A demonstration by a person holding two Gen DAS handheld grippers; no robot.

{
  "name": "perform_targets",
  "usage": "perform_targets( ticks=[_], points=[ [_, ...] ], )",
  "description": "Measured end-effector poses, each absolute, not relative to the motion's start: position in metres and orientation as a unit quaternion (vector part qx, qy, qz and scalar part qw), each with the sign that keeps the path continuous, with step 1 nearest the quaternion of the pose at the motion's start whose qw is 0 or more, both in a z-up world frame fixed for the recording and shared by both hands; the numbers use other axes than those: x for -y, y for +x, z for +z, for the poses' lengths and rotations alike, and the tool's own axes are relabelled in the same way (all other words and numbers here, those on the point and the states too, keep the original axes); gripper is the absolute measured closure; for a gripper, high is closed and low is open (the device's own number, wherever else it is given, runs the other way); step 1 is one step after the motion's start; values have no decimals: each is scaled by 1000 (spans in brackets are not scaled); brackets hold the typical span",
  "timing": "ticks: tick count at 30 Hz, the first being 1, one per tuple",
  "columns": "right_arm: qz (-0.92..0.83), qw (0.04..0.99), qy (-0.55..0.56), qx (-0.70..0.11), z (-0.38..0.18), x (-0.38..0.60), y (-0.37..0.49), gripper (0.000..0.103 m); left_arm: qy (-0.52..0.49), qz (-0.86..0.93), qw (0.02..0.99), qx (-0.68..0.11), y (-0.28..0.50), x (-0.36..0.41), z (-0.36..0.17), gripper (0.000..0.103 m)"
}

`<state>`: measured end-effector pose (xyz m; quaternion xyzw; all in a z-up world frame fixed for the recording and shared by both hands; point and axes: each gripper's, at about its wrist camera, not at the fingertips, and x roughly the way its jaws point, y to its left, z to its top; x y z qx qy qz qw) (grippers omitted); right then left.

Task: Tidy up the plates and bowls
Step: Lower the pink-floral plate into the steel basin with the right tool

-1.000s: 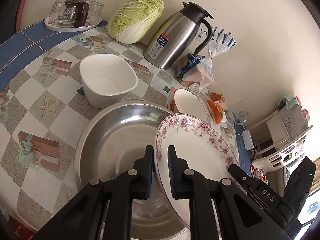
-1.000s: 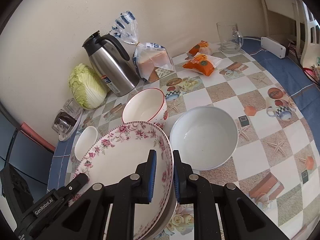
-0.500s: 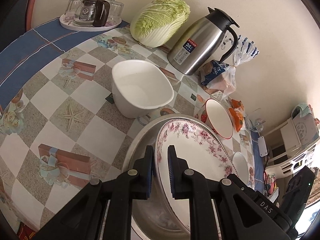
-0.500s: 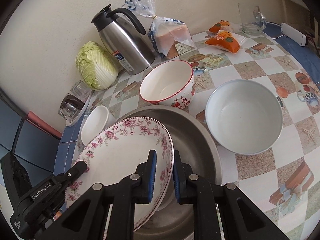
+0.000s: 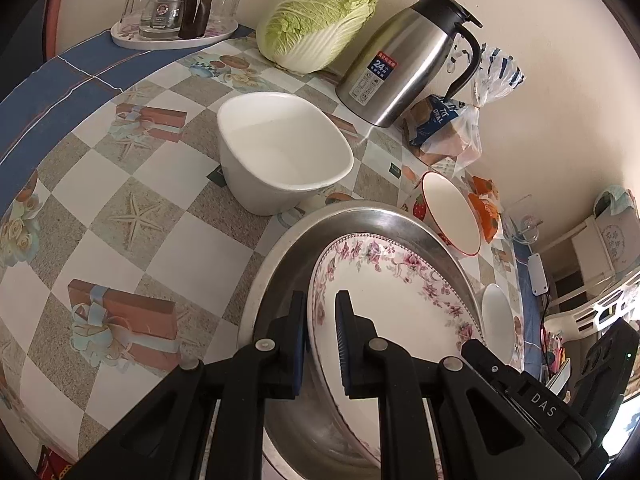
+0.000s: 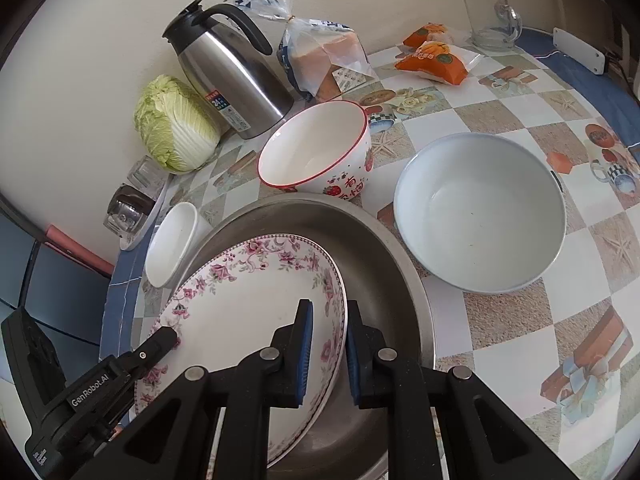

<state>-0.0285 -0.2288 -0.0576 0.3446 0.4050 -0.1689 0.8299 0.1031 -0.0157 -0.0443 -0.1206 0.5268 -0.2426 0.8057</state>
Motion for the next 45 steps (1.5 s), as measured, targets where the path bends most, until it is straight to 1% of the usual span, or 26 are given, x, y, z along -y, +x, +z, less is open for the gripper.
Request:
perform_targets(
  ticks=[31, 45],
  points=[
    [-170, 815, 361, -420, -70, 235, -29, 86, -82, -231, 801, -546, 100, 28, -58, 90],
    [-176, 818, 345, -426, -69, 233, -28, 86, -80, -231, 801, -547, 100, 29, -58, 90]
  ],
)
